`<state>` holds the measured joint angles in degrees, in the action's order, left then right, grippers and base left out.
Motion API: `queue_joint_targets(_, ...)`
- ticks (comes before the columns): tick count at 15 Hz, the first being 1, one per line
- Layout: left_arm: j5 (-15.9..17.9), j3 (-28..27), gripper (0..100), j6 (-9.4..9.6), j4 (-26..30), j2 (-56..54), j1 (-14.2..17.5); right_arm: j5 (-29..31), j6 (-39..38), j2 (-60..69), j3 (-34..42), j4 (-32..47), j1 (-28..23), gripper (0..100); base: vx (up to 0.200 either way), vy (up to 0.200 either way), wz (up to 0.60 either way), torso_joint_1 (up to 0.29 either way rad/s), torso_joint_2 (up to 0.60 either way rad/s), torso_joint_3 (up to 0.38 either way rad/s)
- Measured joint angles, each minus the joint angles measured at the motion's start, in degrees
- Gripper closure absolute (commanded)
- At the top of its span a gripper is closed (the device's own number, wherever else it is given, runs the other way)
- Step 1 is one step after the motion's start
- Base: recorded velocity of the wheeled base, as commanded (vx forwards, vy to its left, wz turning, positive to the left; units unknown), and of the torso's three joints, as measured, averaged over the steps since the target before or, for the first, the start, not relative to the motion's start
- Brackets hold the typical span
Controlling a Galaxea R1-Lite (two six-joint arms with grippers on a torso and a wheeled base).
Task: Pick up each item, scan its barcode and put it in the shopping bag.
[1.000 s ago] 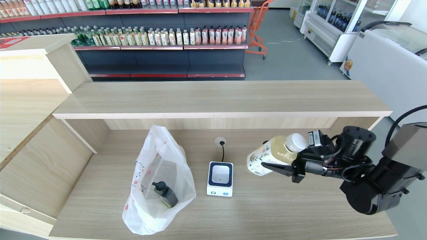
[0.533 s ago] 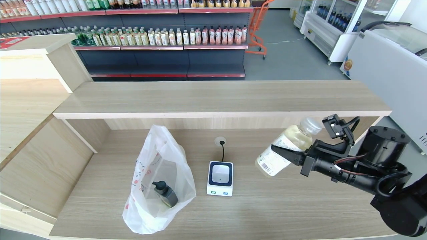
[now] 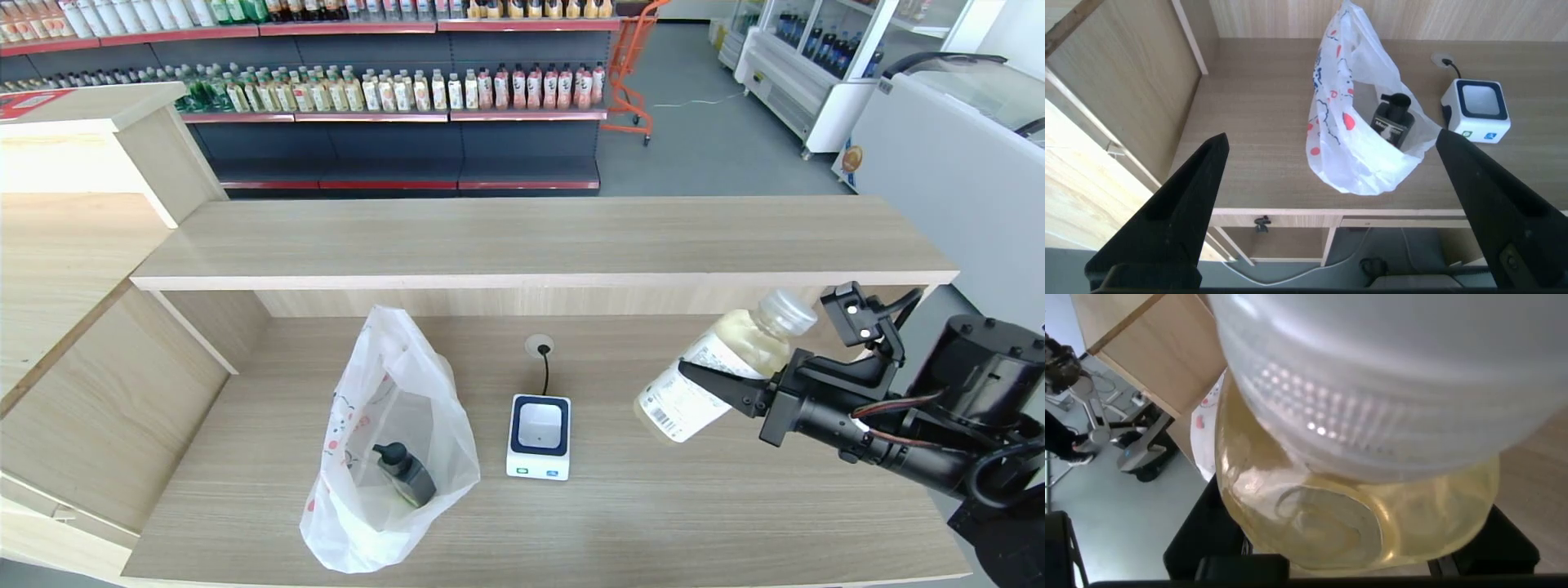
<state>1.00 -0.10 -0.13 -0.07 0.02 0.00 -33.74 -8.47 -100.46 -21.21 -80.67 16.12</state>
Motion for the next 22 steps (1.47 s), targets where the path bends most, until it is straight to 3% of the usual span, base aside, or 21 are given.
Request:
queue_joint_targets(8,-0.05,0.00,0,0.02,0.02,0.00,-0.02,0.09,-0.06,1.23,0.11,0.41,0.02,100,0.000,0.200,0.00,0.000,0.00,0.005)
queue_joint_targets(16,-0.02,0.00,0,-0.02,0.02,0.00,0.00,0.24,0.16,-2.07,-1.90,5.89,0.15,100,0.000,0.000,0.00,0.000,0.00,0.000)
queue_joint_targets(22,-0.02,0.00,0,-0.02,0.00,0.00,0.00,0.28,5.02,-13.53,-7.84,5.73,0.78,100,0.000,0.000,0.00,0.000,0.00,0.000)
